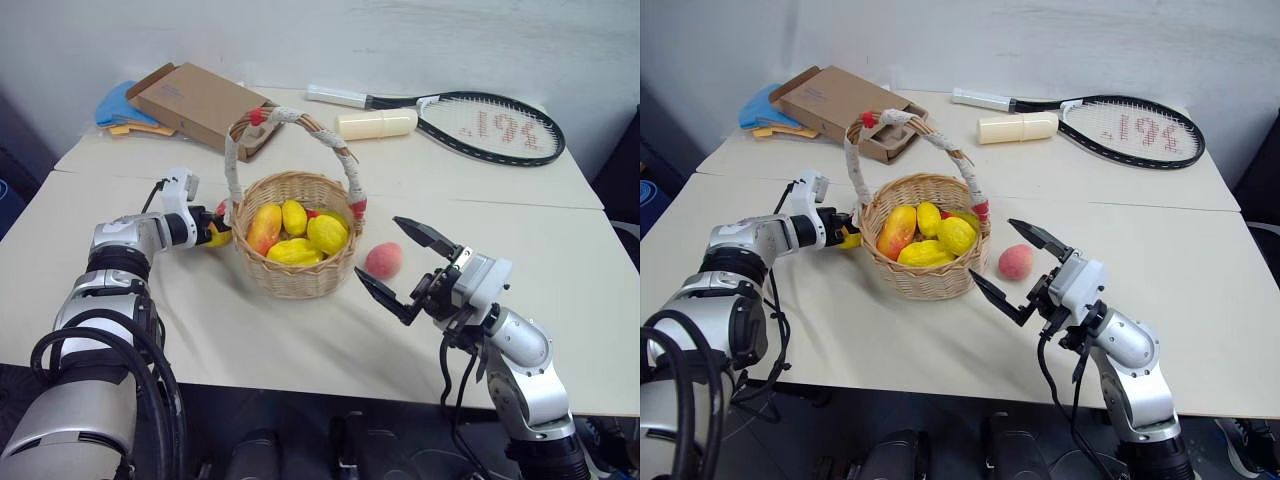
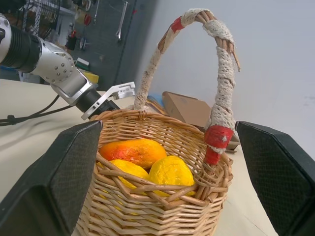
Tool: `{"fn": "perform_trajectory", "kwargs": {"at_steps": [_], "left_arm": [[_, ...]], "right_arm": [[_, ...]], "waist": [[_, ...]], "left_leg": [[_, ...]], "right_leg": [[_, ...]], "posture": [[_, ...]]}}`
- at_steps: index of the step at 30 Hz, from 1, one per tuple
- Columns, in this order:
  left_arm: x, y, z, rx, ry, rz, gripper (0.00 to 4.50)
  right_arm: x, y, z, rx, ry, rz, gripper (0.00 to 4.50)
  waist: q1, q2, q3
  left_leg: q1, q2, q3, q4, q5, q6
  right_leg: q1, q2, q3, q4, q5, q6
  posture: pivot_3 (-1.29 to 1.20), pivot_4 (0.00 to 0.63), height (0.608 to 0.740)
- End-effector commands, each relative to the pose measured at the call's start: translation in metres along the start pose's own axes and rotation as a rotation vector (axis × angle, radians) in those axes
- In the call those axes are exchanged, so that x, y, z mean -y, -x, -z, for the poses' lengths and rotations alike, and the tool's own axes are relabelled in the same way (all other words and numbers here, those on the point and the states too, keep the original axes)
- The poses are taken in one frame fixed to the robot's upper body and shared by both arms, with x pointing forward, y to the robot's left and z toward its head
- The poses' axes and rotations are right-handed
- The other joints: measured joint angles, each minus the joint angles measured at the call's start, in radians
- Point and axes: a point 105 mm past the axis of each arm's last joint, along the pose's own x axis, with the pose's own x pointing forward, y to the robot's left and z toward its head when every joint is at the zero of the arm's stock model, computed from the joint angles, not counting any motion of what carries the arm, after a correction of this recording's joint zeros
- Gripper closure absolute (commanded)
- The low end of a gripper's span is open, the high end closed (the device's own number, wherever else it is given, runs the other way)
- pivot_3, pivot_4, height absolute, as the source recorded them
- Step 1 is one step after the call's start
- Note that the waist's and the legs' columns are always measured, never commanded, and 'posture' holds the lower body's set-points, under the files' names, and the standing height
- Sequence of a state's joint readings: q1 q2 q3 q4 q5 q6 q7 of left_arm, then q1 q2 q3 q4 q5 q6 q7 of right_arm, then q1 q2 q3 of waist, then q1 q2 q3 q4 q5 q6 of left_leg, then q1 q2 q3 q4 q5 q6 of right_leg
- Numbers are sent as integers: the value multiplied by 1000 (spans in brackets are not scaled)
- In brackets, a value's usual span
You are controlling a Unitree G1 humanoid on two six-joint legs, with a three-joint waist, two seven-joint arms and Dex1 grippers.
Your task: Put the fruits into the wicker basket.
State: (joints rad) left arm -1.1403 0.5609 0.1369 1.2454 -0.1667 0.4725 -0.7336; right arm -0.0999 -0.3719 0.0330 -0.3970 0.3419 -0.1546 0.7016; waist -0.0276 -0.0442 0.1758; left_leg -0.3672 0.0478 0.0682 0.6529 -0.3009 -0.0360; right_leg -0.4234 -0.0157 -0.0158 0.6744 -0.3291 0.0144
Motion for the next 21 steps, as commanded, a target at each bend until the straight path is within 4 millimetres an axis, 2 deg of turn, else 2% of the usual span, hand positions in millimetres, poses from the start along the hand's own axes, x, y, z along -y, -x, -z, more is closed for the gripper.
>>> {"fn": "perform_trajectory", "kwargs": {"at_steps": [1, 5, 7, 11, 13, 15, 16, 18, 21], "left_arm": [[-2, 0, 0, 7, 8, -16, 869], [-12, 8, 0, 23, 12, -43, 2071], [-19, 15, 0, 29, 7, -61, 2393], [-35, 37, -12, 105, -21, -89, 2499], [-44, 57, -24, 181, -31, -95, 2499], [-48, 86, -39, 285, -117, -63, 2499], [-43, 106, -47, 339, -213, -4, 2499], [-23, 133, -42, 320, -399, 141, 2499], [18, 157, -8, 83, -527, 367, 2499]], "right_arm": [[2, 1, -14, 52, 50, 13, 0], [2, 3, -13, 53, 50, 17, 0], [1, 4, -12, 52, 49, 18, 0], [0, 5, -9, 50, 47, 19, 0], [-1, 7, -7, 49, 45, 18, 0], [-2, 9, -4, 46, 39, 15, 0], [-2, 10, -2, 43, 35, 11, 0], [-2, 13, 1, 39, 32, 6, 0], [1, 18, 1, 49, 11, 21, 0]], "waist": [[1, 0, 0], [0, 0, 0], [-3, 0, 0], [-10, 0, 0], [-12, 0, 0], [-12, 0, 0], [-13, 0, 0], [-19, 0, 0], [-16, 1, 1]], "left_leg": [[0, 0, 0, 0, 0, 0], [0, 0, 0, 0, 0, 0], [0, 0, 0, 0, 0, 0], [1, 1, 1, -1, 1, -1], [1, 1, 1, -1, 1, -2], [0, 2, 1, -1, 1, -2], [0, 2, 1, -1, 2, -3], [-1, 2, 1, -2, 2, -4], [0, 2, 1, -3, 2, -5]], "right_leg": [[0, 0, 0, 0, 0, 0], [0, 0, 0, 0, 0, 0], [0, 0, 0, 1, 0, 0], [-1, 1, 1, 3, 0, 0], [-3, 2, 2, 4, 0, 0], [-5, 2, 2, 5, 0, -1], [-5, 2, 2, 5, 0, -1], [-5, 2, 3, 5, -1, -2], [-4, 1, 3, 4, -2, -4]], "posture": [[0, 150, 740], [0, 150, 740], [0, 150, 740], [0, 150, 740], [0, 150, 740], [0, 150, 740], [0, 150, 740], [0, 150, 740], [0, 150, 740]]}}
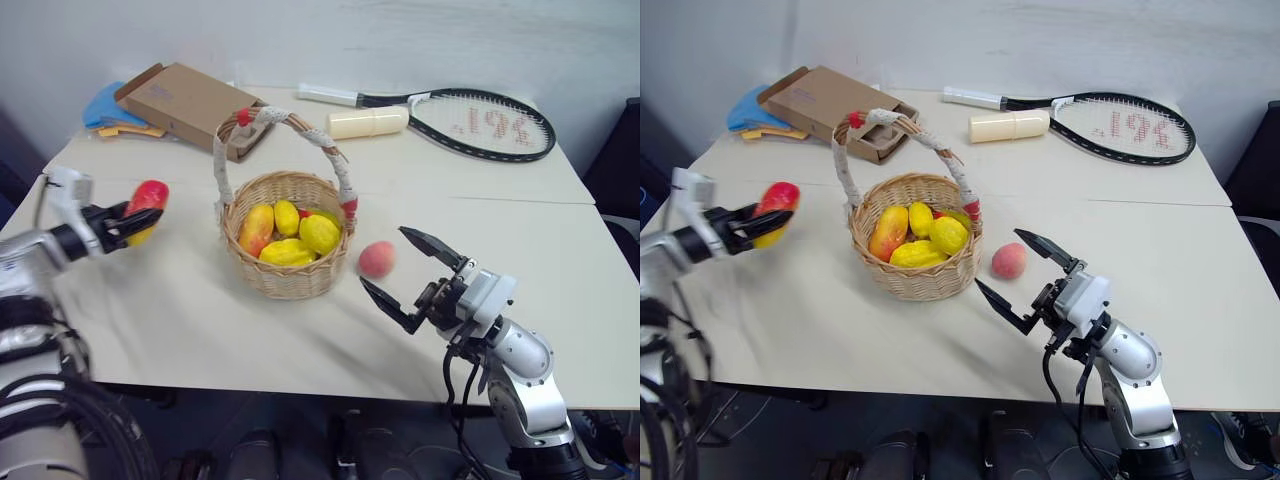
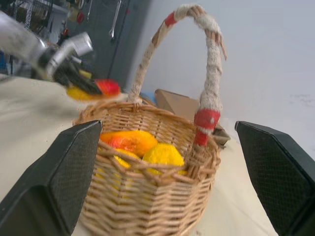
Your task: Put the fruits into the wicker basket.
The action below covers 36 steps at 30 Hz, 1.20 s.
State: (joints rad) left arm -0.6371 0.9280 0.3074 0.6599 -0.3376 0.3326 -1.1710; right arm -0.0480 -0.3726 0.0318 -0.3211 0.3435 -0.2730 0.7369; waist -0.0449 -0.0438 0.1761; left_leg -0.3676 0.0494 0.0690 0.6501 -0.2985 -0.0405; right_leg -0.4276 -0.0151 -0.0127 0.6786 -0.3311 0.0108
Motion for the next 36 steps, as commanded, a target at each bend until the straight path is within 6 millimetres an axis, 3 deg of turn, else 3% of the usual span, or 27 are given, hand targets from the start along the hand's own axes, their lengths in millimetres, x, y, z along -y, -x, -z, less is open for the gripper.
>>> {"fn": "perform_trajectory", "kwargs": {"at_steps": [1, 5, 8, 11, 14, 17, 20, 23, 25, 27, 31, 36], "left_arm": [[63, 8, -19, -79, -137, 325, 2499], [118, -3, -57, 60, -196, 486, 2499], [132, -26, -76, 153, -180, 467, 2499], [149, -58, -79, 168, -171, 469, 2499], [149, -93, -75, 151, -135, 402, 2499], [146, -110, -69, 134, -174, 353, 2499], [145, -114, -68, 143, -212, 343, 1536], [144, -103, -72, 171, -271, 344, 590], [141, -87, -80, 232, -328, 338, 22], [141, -72, -79, 234, -365, 354, 22], [135, -18, -74, 250, -438, 372, 22], [147, 18, -52, 106, -457, 453, 22]], "right_arm": [[11, 5, -12, 63, -6, 51, 0], [22, 9, -15, 47, -3, 86, 0], [22, 9, -14, 30, -4, 74, 0], [21, 7, -13, 5, 3, 42, 0], [27, 8, -14, -25, 17, 45, 0], [34, 12, -15, -59, 30, 61, 0], [40, 18, -13, -92, 38, 85, 0], [45, 35, -8, -141, 17, 103, 0], [54, 58, -2, -205, 4, 139, 0], [59, 76, 4, -267, 11, 153, 0], [66, 129, 26, -440, -16, 171, 0], [66, 146, 35, -524, -63, 95, 0]], "waist": [[7, 1, 0], [29, 1, 1], [38, 2, 1], [35, 3, 1], [29, 3, 1], [16, 3, 1], [13, 3, 2], [17, 3, 2], [17, 3, 2], [15, 3, 2], [13, 3, 2], [11, 9, 6]], "left_leg": [[0, -1, 0, 0, 0, 1], [-1, -2, -2, 1, 0, 9], [0, -3, -2, 1, 2, 11], [1, -4, -1, 0, 1, 11], [0, -3, -2, 1, 2, 10], [0, -3, -2, 1, 2, 10], [1, -2, -3, 0, 2, 8], [2, 0, -4, 0, 2, 7], [2, 0, -4, -1, 2, 7], [2, 0, -3, -1, 2, 7], [4, -1, -2, -3, 1, 7], [16, 0, -1, -5, 0, 8]], "right_leg": [[0, -1, 0, 0, 0, 0], [3, -7, -2, 0, 0, -1], [7, -9, -3, 0, 0, 1], [8, -8, -2, 0, 0, 3], [8, -6, -2, -1, -1, 5], [8, -5, -2, -1, 0, 5], [8, -1, 2, -1, 0, 5], [8, 4, 5, -2, 0, 5], [7, 4, 6, -2, 0, 5], [8, 4, 7, -3, 0, 5], [8, 5, 11, -4, 0, 5], [19, 5, 12, -7, -1, 4]], "posture": [[0, 150, 740], [0, 150, 740], [0, 150, 740], [0, 150, 740], [0, 150, 740], [0, 150, 740], [0, 150, 740], [0, 150, 740], [0, 150, 740], [0, 150, 740], [0, 150, 740], [0, 150, 740]]}}
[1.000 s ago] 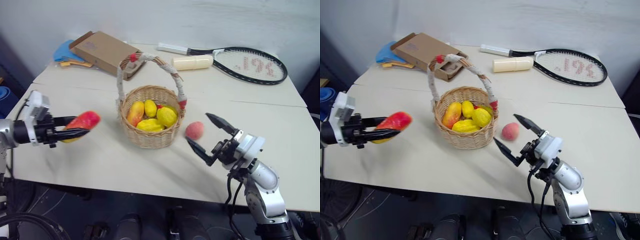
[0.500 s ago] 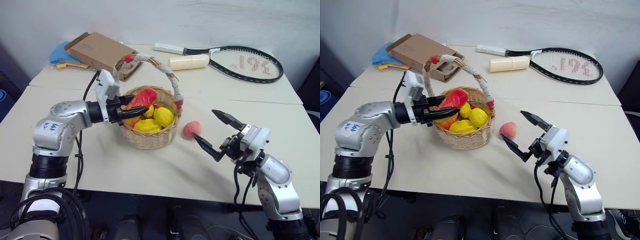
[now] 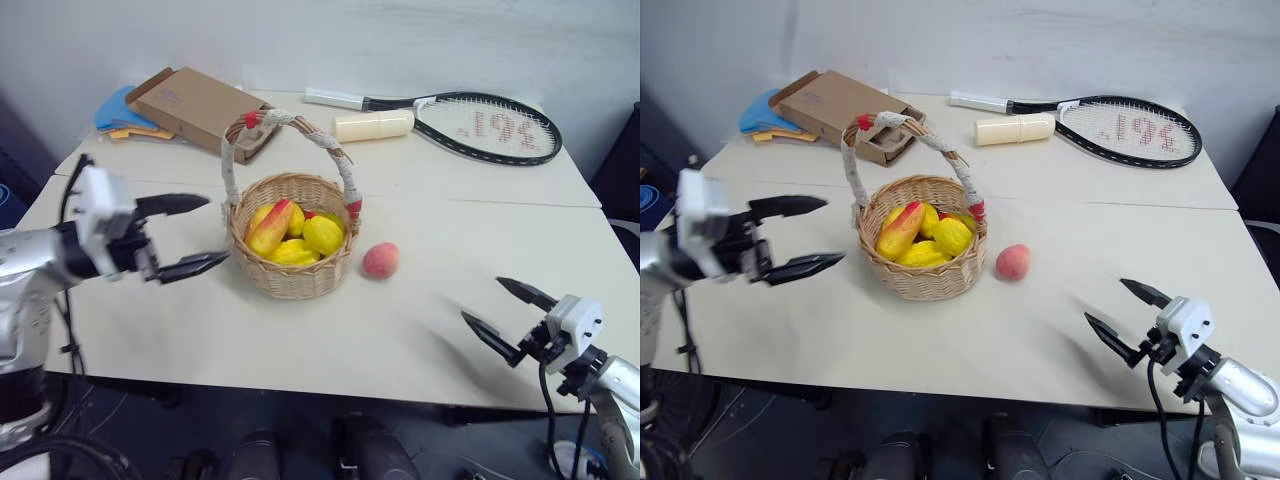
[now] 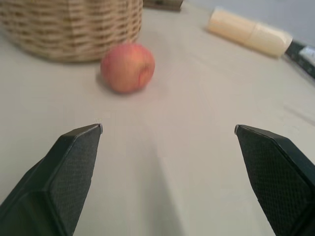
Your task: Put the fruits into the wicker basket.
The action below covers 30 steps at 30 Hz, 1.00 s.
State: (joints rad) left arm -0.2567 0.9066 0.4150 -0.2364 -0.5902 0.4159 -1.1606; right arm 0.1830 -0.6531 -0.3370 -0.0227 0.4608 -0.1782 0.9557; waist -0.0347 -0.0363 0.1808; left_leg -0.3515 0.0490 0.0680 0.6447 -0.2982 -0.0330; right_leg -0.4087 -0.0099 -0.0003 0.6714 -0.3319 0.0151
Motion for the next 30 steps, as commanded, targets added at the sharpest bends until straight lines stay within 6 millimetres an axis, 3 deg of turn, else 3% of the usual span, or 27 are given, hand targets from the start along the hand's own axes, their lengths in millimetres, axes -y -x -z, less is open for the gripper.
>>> {"fn": "perform_trajectory", "kwargs": {"at_steps": [1, 3, 5, 10, 14, 16, 20, 26, 30], "left_arm": [[21, 12, -22, 7, -46, 97, 22], [24, 14, -27, 15, -37, 101, 22], [22, 17, -29, 23, -45, 72, 22], [32, 14, -20, 16, 20, 85, 22], [32, 6, -21, 32, 15, 77, 22], [33, 4, -22, 39, 15, 76, 22], [36, 2, -21, 40, 24, 82, 22], [37, 3, -19, 34, 32, 69, 22], [37, 5, -17, 30, 40, 49, 0]], "right_arm": [[7, -1, -12, 13, 39, -72, 0], [7, -7, -16, 19, 34, -113, 0], [0, -27, -27, 22, 28, -236, 0], [-5, -97, -66, 41, 32, -479, 0], [3, -144, -70, -49, 57, -515, 0], [7, -158, -68, -81, 71, -526, 0], [9, -174, -53, -182, 70, -570, 0], [-1, -179, -31, -265, 31, -675, 0], [0, -184, -38, -175, 8, -662, 970]], "waist": [[2, 2, 1], [4, 2, 2], [2, 3, 2], [-25, 7, 7], [-19, 6, 8], [-16, 6, 8], [-16, 6, 8], [-20, 6, 8], [-26, 7, 8]], "left_leg": [[0, 0, 0, 0, 0, 0], [-1, 0, 0, 1, 0, 0], [-1, 0, 0, 1, 0, 0], [0, 0, 0, 0, -1, 0], [-2, 0, -3, 0, -1, -1], [-3, 0, -3, 1, -2, -1], [-7, -1, -2, 2, -5, 3], [-8, -1, 0, 3, -9, 6], [-8, 0, 0, 3, -9, 6]], "right_leg": [[0, 0, 0, -1, 0, 0], [0, 0, 0, -2, 0, 0], [0, 0, 1, -2, 0, 1], [-1, 2, 4, 1, 1, 1], [-5, 3, 4, 1, 1, 0], [-5, 3, 3, 0, 1, 0], [-6, 0, 2, -6, 1, 1], [-6, -1, 2, -10, 2, 3], [-6, 0, 3, -8, 2, 3]], "posture": [[0, 150, 740], [0, 150, 740], [0, 150, 740], [0, 150, 740], [0, 150, 740], [0, 150, 740], [0, 150, 740], [0, 150, 740], [0, 150, 740]]}}
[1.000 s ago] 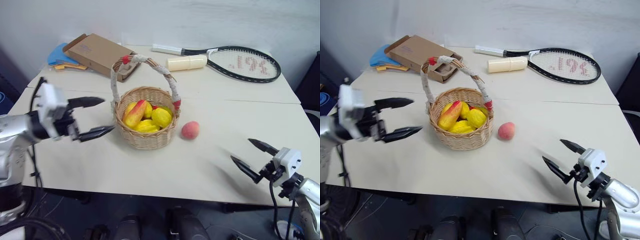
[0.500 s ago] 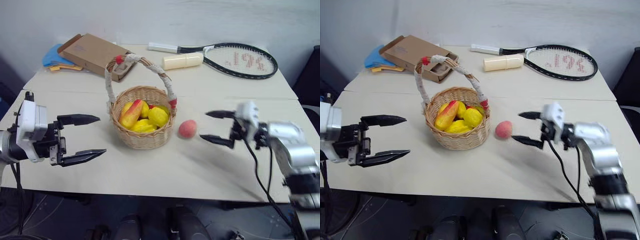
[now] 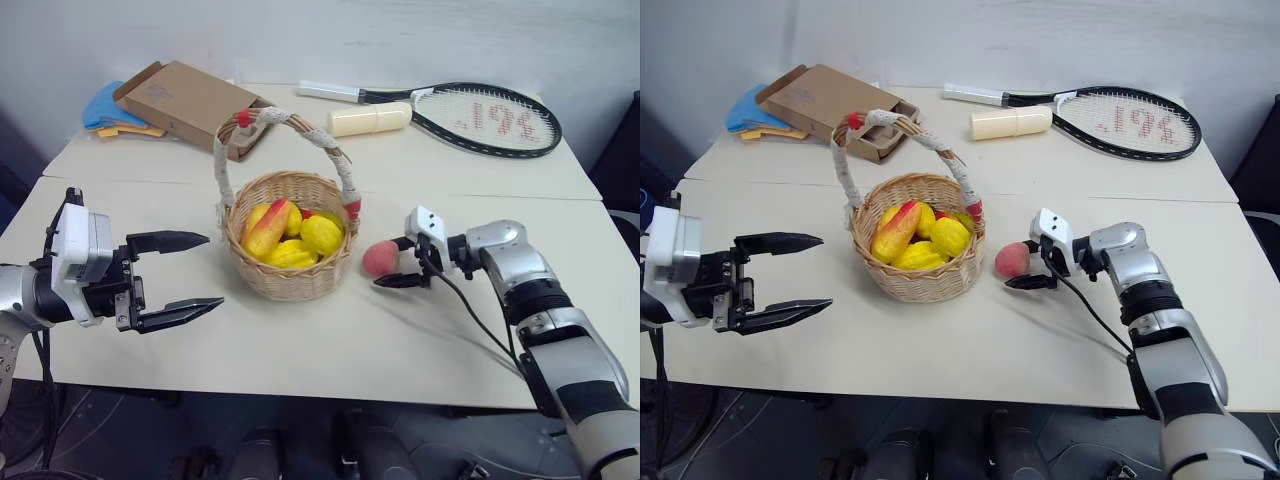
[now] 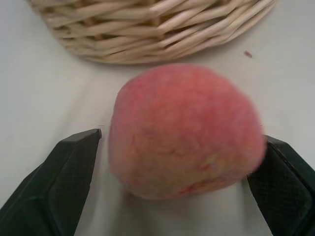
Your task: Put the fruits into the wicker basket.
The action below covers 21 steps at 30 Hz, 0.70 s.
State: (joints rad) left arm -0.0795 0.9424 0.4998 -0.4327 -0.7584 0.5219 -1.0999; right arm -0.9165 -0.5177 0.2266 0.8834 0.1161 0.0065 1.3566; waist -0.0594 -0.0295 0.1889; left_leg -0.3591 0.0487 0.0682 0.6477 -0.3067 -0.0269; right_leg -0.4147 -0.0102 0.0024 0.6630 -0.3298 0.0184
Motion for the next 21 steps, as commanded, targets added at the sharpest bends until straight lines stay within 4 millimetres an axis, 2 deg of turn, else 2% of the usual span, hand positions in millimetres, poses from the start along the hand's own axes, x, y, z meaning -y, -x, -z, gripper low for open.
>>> {"fn": "perform_trajectory", "kwargs": {"at_steps": [1, 4, 8, 10, 12, 14, 17, 19, 21], "left_arm": [[3, 3, -8, 18, -36, -18, 0], [3, 7, -4, 12, -24, -40, 0], [6, 13, 0, 17, -39, -63, 0], [8, 17, 2, 19, -23, -83, 0], [10, 22, 2, 31, -17, -105, 0], [8, 25, 2, 50, -27, -137, 0], [11, 28, 8, 56, -7, -156, 0], [13, 27, 11, 70, 7, -163, 0], [15, 25, 12, 73, 19, -167, 0]], "right_arm": [[6, 8, -20, 102, 51, 16, 1257], [2, 16, -23, 159, 55, -9, 2074], [-9, 35, -17, 145, 73, -39, 2201], [-33, 54, -17, 108, 52, -130, 2201], [-65, 62, -28, 99, -2, -251, 2201], [-91, 57, -51, 158, -29, -326, 2201], [-119, 30, -108, 367, 11, -355, 2201], [-126, 9, -136, 451, 12, -322, 2201], [-121, -16, -146, 423, 15, -210, 2201]], "waist": [[-1, 0, 0], [0, 0, 0], [3, 0, 0], [10, 1, 0], [21, 4, 2], [19, 4, 3], [-8, 3, 3], [-23, 3, 3], [-23, 3, 3]], "left_leg": [[1, 0, 0, 0, 0, 0], [1, 0, 0, 0, 0, 0], [1, 0, 0, 0, 0, -1], [1, 0, 0, -1, 0, -1], [0, 0, -2, -1, -1, 0], [-1, 0, -2, -1, -2, 0], [3, 2, -2, -1, -3, -2], [7, 2, -3, -1, -3, -3], [7, 2, -3, -1, 0, -6]], "right_leg": [[0, 0, 0, 0, 0, 0], [0, 0, 0, 2, 0, 0], [1, 0, 0, 1, 0, 0], [1, 0, 0, 0, 0, 0], [0, -1, -2, -1, 0, 0], [0, -1, -2, -2, 0, 1], [2, 1, -1, 0, 0, 0], [5, 3, 0, 2, 1, -2], [2, 3, 1, 6, 1, -3]], "posture": [[0, 150, 740], [0, 150, 740], [0, 150, 740], [0, 150, 740], [0, 150, 740], [0, 150, 740], [0, 150, 740], [0, 150, 740], [0, 150, 740]]}}
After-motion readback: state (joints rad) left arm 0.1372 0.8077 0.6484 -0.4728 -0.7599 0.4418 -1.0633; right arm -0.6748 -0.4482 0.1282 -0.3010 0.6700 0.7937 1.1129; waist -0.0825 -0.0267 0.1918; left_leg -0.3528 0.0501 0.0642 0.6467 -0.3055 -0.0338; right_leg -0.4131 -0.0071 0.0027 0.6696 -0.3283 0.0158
